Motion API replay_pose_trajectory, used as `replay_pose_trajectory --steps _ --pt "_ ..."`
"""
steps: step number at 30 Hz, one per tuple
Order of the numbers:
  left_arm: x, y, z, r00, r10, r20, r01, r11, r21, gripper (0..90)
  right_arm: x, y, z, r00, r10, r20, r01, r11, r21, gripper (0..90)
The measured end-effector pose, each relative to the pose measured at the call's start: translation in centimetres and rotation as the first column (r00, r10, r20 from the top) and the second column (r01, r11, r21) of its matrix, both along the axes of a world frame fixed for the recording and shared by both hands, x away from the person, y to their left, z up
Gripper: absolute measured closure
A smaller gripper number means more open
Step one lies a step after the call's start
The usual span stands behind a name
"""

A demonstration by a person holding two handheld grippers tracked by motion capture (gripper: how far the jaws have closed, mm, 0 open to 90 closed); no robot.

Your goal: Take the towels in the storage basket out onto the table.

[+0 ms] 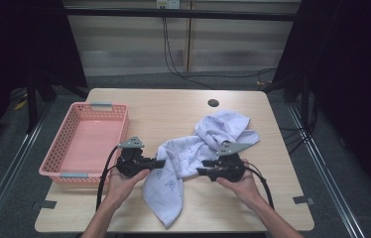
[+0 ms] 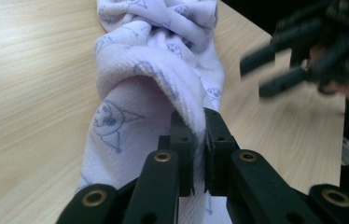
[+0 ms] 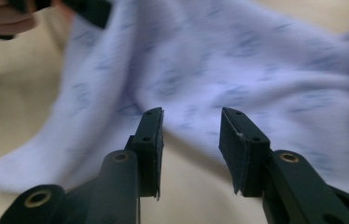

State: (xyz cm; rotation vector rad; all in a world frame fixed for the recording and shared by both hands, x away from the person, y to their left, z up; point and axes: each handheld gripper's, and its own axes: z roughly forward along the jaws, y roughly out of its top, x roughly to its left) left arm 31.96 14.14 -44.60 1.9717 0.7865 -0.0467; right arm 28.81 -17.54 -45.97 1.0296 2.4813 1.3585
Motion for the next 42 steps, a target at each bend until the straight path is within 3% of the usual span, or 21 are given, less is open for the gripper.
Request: replay_pose_trajectory --steps 2,5,7,11,14,15,16,20,21,23,24,30,34,35,38,39,41,42 --pt "0.0 0.0 0.0 1.0000 0.000 0.001 0.000 1.0000 -0.003 80.8 -0.3 0.7 -0.5 0.9995 0.030 -0.014 -0.029 0.999 0.013 60.1" --pt "-0.1 0.1 0.1 1.0000 0.001 0.005 -0.001 0.9999 -0.014 80.5 -0.8 3.7 -2.7 0.9935 0.098 -0.058 -0.099 0.995 -0.028 53.7" --pt "-0.1 0.2 0.1 1.0000 0.001 0.006 -0.001 0.9999 -0.013 80.5 -0.8 4.9 -3.5 0.9907 0.117 -0.068 -0.119 0.993 -0.025 51.2" --pt "-0.1 0.4 0.1 1.0000 0.004 -0.001 -0.004 0.9995 -0.033 79.7 -1.0 6.5 -4.6 0.9888 0.139 -0.056 -0.142 0.988 -0.066 50.6" --pt "-0.2 0.5 0.2 0.9999 0.005 0.009 -0.004 0.9995 -0.030 66.0 -1.0 6.6 -4.5 0.9887 0.147 -0.032 -0.148 0.988 -0.040 81.0" --pt "-0.3 0.6 0.4 0.9999 0.005 0.010 -0.004 0.9993 -0.036 64.9 -1.1 6.3 -4.3 0.9896 0.143 -0.020 -0.143 0.989 -0.035 87.9" --pt "-0.3 0.6 0.4 0.9999 0.005 0.010 -0.004 0.9993 -0.036 63.1 -1.1 6.3 -4.3 0.9896 0.143 -0.020 -0.143 0.989 -0.035 87.9" --pt "-0.6 0.7 0.6 0.9998 0.001 0.019 -0.001 0.9993 -0.037 56.0 -1.1 2.7 -1.9 0.9965 0.084 0.005 -0.083 0.996 -0.038 89.4" --pt "-0.6 0.6 0.6 0.9998 -0.002 0.019 0.002 0.9993 -0.038 56.0 -1.1 2.7 -1.9 0.9965 0.084 0.005 -0.083 0.996 -0.038 89.4" --pt "-0.7 0.3 0.5 0.9997 -0.012 0.019 0.013 0.9994 -0.033 53.0 -0.9 -0.8 0.0 0.9993 0.011 0.036 -0.010 0.999 -0.040 89.4" --pt "-0.7 0.3 0.5 0.9997 -0.012 0.019 0.013 0.9994 -0.033 52.3 -0.9 -0.8 0.0 0.9993 0.011 0.036 -0.010 0.999 -0.040 89.4" --pt "-0.6 -0.8 0.1 0.9995 -0.031 0.012 0.031 0.9995 0.002 51.1 -0.4 -7.5 2.4 0.9896 -0.125 0.071 0.130 0.988 -0.078 89.5" --pt "-0.2 -1.5 -0.9 0.9993 -0.037 -0.003 0.037 0.9982 0.047 54.2 0.8 -10.1 1.4 0.9774 -0.202 0.061 0.209 0.968 -0.138 89.3" --pt "-0.3 -1.8 -1.3 0.9973 -0.072 -0.009 0.073 0.9957 0.057 56.3 1.4 -11.1 0.6 0.9710 -0.237 0.034 0.239 0.963 -0.125 89.1" --pt "-0.8 -2.1 -1.5 0.9933 -0.115 -0.004 0.115 0.9913 0.064 61.4 1.8 -11.5 -0.5 0.9678 -0.252 0.010 0.251 0.960 -0.123 88.0" --pt "-1.5 -2.3 -1.6 0.9910 -0.134 0.001 0.134 0.9881 0.076 62.3 1.9 -11.5 -1.7 0.9660 -0.259 -0.001 0.256 0.957 -0.138 82.2" --pt "-1.9 -2.3 -1.5 0.9884 -0.152 0.002 0.152 0.9854 0.077 62.3 1.7 -11.4 -2.3 0.9662 -0.258 -0.007 0.254 0.957 -0.139 73.1" --pt "-2.4 -2.1 -1.5 0.9857 -0.169 0.005 0.168 0.9824 0.082 62.3 1.7 -11.4 -2.3 0.9662 -0.258 -0.007 0.254 0.957 -0.139 73.1"
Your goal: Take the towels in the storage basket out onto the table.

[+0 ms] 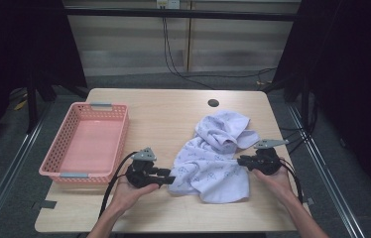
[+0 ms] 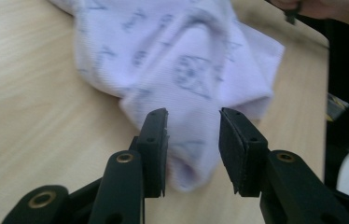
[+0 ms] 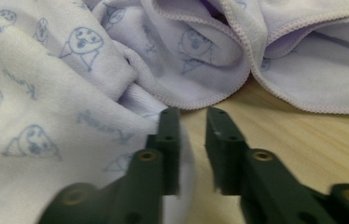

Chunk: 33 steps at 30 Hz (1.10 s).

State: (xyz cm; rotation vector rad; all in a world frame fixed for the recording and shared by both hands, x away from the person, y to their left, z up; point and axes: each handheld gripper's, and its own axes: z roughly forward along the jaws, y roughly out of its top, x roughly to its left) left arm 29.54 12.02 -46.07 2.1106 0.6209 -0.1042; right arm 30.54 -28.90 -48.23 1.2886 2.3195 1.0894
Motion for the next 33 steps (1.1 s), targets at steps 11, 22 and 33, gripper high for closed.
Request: replay_pose_trajectory --steps 11,22,33 --pt "0.1 0.4 -2.5 0.9972 0.045 -0.059 -0.043 0.9984 0.037 78.1 -7.0 -0.7 1.0 0.9962 0.085 0.021 -0.086 0.995 0.045 53.2" --pt "0.6 3.5 1.4 0.9922 0.119 -0.036 -0.124 0.9738 -0.191 86.3 -7.2 0.5 -1.0 0.9917 0.127 -0.020 -0.128 0.989 -0.079 87.5" --pt "-0.4 2.9 2.4 0.9998 0.013 -0.016 -0.015 0.9873 -0.158 79.8 -6.4 -2.5 1.9 0.9976 0.022 0.065 -0.024 0.999 0.036 88.2"
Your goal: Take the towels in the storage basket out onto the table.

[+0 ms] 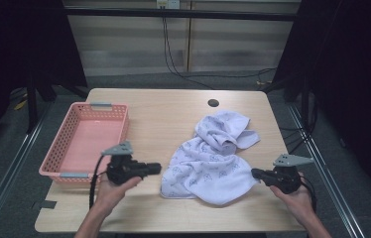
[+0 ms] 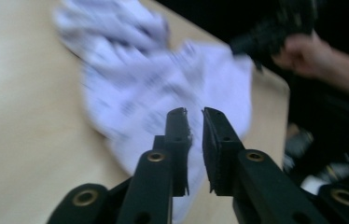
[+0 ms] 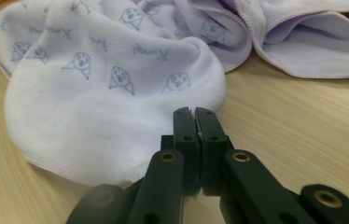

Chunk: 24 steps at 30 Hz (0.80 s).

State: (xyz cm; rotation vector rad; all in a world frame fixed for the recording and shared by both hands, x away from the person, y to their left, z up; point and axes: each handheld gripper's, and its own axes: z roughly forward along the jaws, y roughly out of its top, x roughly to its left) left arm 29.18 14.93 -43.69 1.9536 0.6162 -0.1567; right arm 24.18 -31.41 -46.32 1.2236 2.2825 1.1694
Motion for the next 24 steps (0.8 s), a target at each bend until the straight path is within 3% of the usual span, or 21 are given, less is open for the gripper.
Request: replay_pose_trajectory --steps 2,4,5,6,8,9,10,12,14,19,20,23,24 --pt "-0.6 -2.1 -1.5 0.9977 -0.065 -0.021 0.066 0.9953 0.071 75.7 0.1 0.1 0.0 1.0000 0.006 0.002 -0.006 1.000 0.011 88.1" --pt "-1.1 -3.8 -2.9 0.9938 -0.103 -0.043 0.108 0.9846 0.138 73.9 0.1 0.2 0.1 1.0000 0.003 0.000 -0.003 1.000 0.013 87.9" --pt "-1.1 -3.8 -2.9 0.9938 -0.103 -0.043 0.108 0.9846 0.138 74.0 0.1 0.2 0.1 1.0000 0.003 0.000 -0.003 1.000 0.013 87.9" --pt "-1.1 -4.7 -4.0 0.9892 -0.128 -0.071 0.139 0.9754 0.171 73.8 0.3 0.1 0.0 1.0000 -0.001 0.000 0.001 1.000 0.015 87.7" --pt "-1.1 -4.9 -4.5 0.9889 -0.123 -0.083 0.136 0.9764 0.168 73.5 0.3 0.1 -0.1 1.0000 -0.001 -0.002 0.001 1.000 0.016 87.7" --pt "-1.1 -5.2 -4.9 0.9853 -0.130 -0.111 0.147 0.9764 0.159 73.5 0.4 0.0 -0.2 1.0000 -0.003 -0.007 0.004 1.000 0.018 87.7" --pt "-1.2 -5.7 -5.3 0.9832 -0.142 -0.115 0.161 0.9706 0.179 71.9 0.6 0.0 -0.4 0.9999 -0.009 -0.013 0.009 1.000 0.021 87.4" --pt "-1.3 -6.1 -5.6 0.9814 -0.151 -0.118 0.172 0.9669 0.189 70.9 0.7 -0.1 -0.5 0.9999 -0.008 -0.014 0.008 1.000 0.019 87.2" --pt "-1.2 -6.8 -5.9 0.9853 -0.144 -0.092 0.161 0.9605 0.227 63.6 0.9 -0.1 -0.5 0.9998 -0.011 -0.014 0.011 1.000 0.027 87.0" --pt "-0.8 -7.5 -6.0 0.9940 -0.102 -0.038 0.109 0.9637 0.244 52.1 0.9 -0.1 -0.5 0.9998 -0.018 -0.013 0.018 0.999 0.029 86.7" --pt "-0.9 -7.9 -5.9 0.9945 -0.100 0.029 0.087 0.9521 0.293 52.5 1.0 -0.1 -0.4 0.9998 -0.015 -0.012 0.015 0.999 0.029 86.6" --pt "-1.1 -8.1 -5.9 0.9933 -0.102 0.054 0.080 0.9488 0.305 52.0 1.0 0.0 -0.4 0.9997 -0.019 -0.012 0.020 0.999 0.031 86.6" --pt "-1.3 -8.1 -6.0 0.9894 -0.112 0.092 0.076 0.9425 0.325 56.7 1.0 0.0 -0.4 0.9997 -0.019 -0.014 0.020 0.999 0.031 86.5"
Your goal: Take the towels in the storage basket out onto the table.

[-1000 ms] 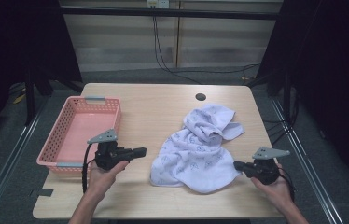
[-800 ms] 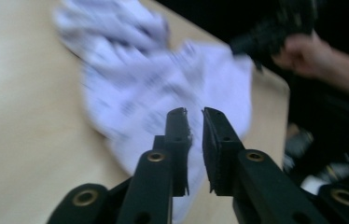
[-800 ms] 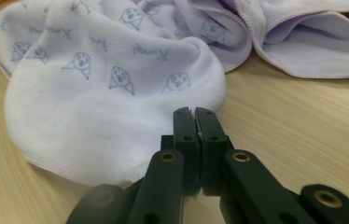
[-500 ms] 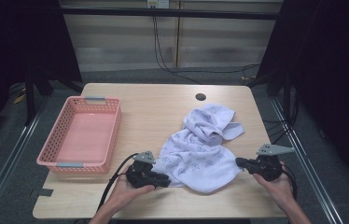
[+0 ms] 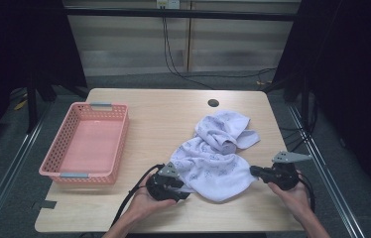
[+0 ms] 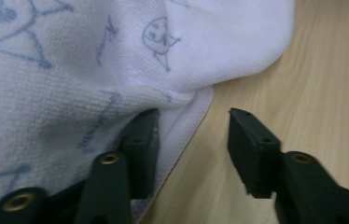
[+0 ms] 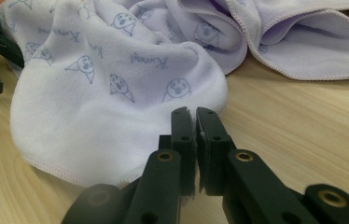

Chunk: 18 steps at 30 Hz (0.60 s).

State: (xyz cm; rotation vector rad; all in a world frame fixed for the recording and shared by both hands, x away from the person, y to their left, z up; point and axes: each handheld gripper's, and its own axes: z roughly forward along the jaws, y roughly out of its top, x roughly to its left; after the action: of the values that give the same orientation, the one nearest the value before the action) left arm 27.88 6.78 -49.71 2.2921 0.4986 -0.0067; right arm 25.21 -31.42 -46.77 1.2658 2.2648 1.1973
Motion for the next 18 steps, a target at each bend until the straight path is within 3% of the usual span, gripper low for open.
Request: replay_pose_trajectory --steps 1,2,3,7,8,10,12,15,18 --pt "0.0 0.1 0.0 0.9999 -0.004 0.014 0.004 0.9999 0.010 63.5 0.0 -0.1 0.0 1.0000 0.001 -0.001 -0.001 1.000 0.000 86.5" --pt "0.0 0.2 0.1 0.9992 0.019 0.034 -0.020 0.9993 0.032 77.8 0.0 -0.2 0.0 1.0000 0.004 0.001 -0.004 1.000 0.001 86.5" --pt "0.1 0.3 0.1 0.9995 0.013 0.028 -0.014 0.9990 0.042 82.5 0.0 -0.2 0.1 1.0000 0.002 0.002 -0.002 1.000 0.002 86.5" --pt "0.2 0.9 0.3 0.9999 0.007 -0.014 -0.006 0.9987 0.050 88.5 -0.2 -0.5 0.3 0.9999 -0.002 0.010 0.002 1.000 0.012 86.5" --pt "0.3 1.2 0.3 0.9989 -0.009 -0.047 0.010 0.9998 0.019 88.5 -0.2 -0.6 0.4 0.9999 -0.004 0.010 0.004 1.000 0.015 86.5" --pt "0.0 2.2 1.3 0.9953 -0.018 -0.095 0.010 0.9962 -0.086 88.6 -0.4 -0.8 0.7 0.9998 -0.013 0.015 0.012 0.999 0.031 86.7" --pt "0.0 3.4 2.8 0.9938 -0.022 -0.109 0.000 0.9805 -0.196 88.7 -0.5 -1.1 1.3 0.9994 -0.014 0.032 0.012 0.999 0.040 86.9" --pt "0.4 5.8 5.7 0.9960 0.014 -0.088 -0.042 0.9426 -0.331 88.8 -0.4 -1.8 2.9 0.9973 -0.036 0.064 0.033 0.998 0.060 87.5" --pt "1.3 8.2 7.3 0.9945 0.088 -0.057 -0.103 0.9192 -0.380 88.8 0.2 -2.5 4.3 0.9949 -0.057 0.083 0.052 0.997 0.055 87.9"
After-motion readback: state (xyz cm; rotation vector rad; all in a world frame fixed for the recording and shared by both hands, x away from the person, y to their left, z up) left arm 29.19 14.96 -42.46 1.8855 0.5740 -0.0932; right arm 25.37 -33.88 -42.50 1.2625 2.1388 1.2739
